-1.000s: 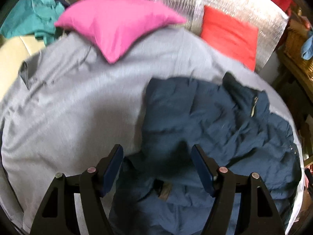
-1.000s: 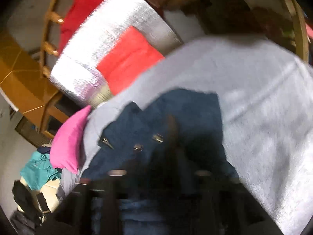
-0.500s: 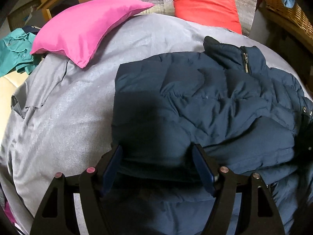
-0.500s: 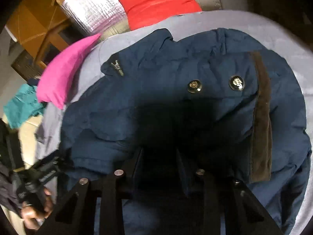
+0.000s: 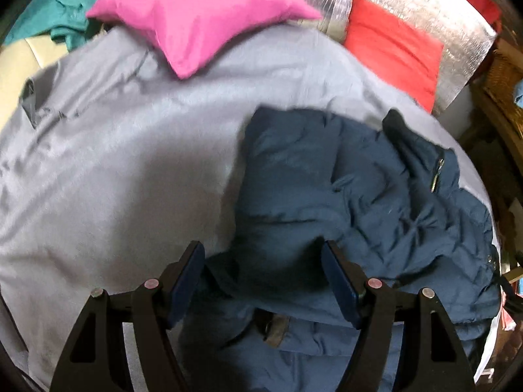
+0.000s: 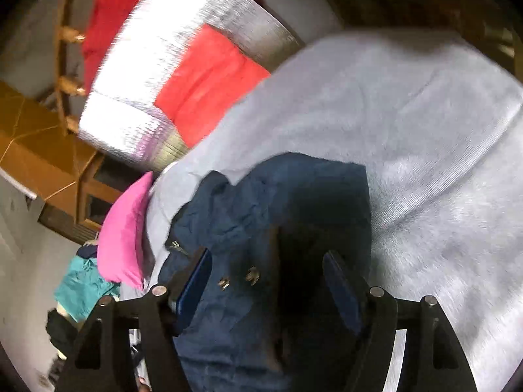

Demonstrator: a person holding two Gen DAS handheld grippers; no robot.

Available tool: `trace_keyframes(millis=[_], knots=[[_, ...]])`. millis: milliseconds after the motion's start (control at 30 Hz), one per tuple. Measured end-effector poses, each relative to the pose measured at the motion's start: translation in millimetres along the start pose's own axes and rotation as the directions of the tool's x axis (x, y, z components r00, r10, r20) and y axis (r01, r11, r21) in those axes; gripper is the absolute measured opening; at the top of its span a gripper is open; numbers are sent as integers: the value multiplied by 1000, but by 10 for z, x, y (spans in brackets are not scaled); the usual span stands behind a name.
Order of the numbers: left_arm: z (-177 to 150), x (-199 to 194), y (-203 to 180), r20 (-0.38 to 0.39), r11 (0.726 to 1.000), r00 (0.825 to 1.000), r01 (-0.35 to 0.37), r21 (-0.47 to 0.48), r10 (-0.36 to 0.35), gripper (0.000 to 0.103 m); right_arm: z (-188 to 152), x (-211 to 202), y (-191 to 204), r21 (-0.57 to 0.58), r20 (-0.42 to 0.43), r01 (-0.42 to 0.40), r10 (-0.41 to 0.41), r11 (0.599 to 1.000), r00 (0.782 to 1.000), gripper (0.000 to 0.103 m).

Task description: Fold large clothes

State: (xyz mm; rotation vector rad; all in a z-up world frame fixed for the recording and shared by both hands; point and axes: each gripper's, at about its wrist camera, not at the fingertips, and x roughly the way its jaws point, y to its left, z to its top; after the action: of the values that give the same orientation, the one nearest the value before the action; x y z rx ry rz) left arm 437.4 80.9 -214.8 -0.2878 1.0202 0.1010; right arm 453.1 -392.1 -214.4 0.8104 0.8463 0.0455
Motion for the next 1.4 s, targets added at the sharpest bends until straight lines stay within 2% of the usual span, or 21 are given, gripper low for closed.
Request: trace_keyframes(millis=[100,167,200,233,267,333,367,467,567,600,633,667,700,800,867,900,933,1067,1133,1233,1400], knots=[[-27,48,-106,-1,997,999,-49,64,49,74,66,270,-56,10,-52,28,-27,1000,998,72],[-29,29,-145,6,995,999,-52,83,52,74,29,397,-17,0,-82,60,-60,998,995,56],[-22,6,-129,12,996,999,-44,81,43,74,26,408,27,-17,-80,63,-65,998,995,31],[-14,-27,-121,24,997,999,-35,75,33,74,31,384,66,-34,-74,36,-39,999,996,22],[-10,-58,-117,35,997,999,-29,74,27,74,34,347,102,-50,-63,8,-11,999,998,22],[-7,-71,-116,46,996,998,-44,79,40,74,31,255,218,-97,6,43,-42,994,999,22],[-19,-27,-120,31,994,998,-63,87,60,74,30,268,239,-110,7,59,-59,992,998,22],[-12,88,-84,-21,993,997,-67,99,69,75,3,559,171,-114,-81,144,-153,983,985,22],[0,3,-81,1,993,998,-60,105,60,75,-38,446,174,-89,-67,119,-126,989,990,25],[6,-67,-75,22,993,999,-51,102,49,75,-62,335,185,-75,-51,96,-100,993,994,33],[10,-130,-74,42,994,998,-43,100,39,75,-90,209,192,-75,-29,75,-78,994,997,54],[13,-220,-83,72,994,997,-30,104,22,75,-123,98,177,-85,-11,69,-70,994,998,66],[18,-300,-96,100,994,995,-15,111,4,75,-178,-49,206,-106,16,66,-64,992,998,73],[-22,-492,-201,162,986,985,28,164,-55,75,-403,-295,371,-203,46,36,-28,978,999,72],[-74,-528,-337,165,974,982,60,221,-97,75,-540,-354,486,-252,25,8,-1,968,1000,69],[-120,-520,-422,156,965,982,68,253,-110,75,-620,-334,547,-272,1,-6,6,962,1000,63],[-167,-492,-508,147,956,983,64,287,-110,75,-686,-278,607,-287,-20,-14,9,958,1000,57],[-303,-185,-713,67,927,997,5,375,-33,75,-911,88,714,-341,-97,39,-77,939,992,55],[-347,17,-700,13,926,1000,-22,378,19,78,-1016,278,626,-355,-148,115,-178,928,973,48],[-316,-33,-672,5,929,1000,-8,369,7,78,-1022,236,631,-337,-150,126,-185,933,971,47],[-191,-320,-549,54,953,995,67,297,-87,78,-963,-35,689,-286,-130,17,-56,958,990,48]])
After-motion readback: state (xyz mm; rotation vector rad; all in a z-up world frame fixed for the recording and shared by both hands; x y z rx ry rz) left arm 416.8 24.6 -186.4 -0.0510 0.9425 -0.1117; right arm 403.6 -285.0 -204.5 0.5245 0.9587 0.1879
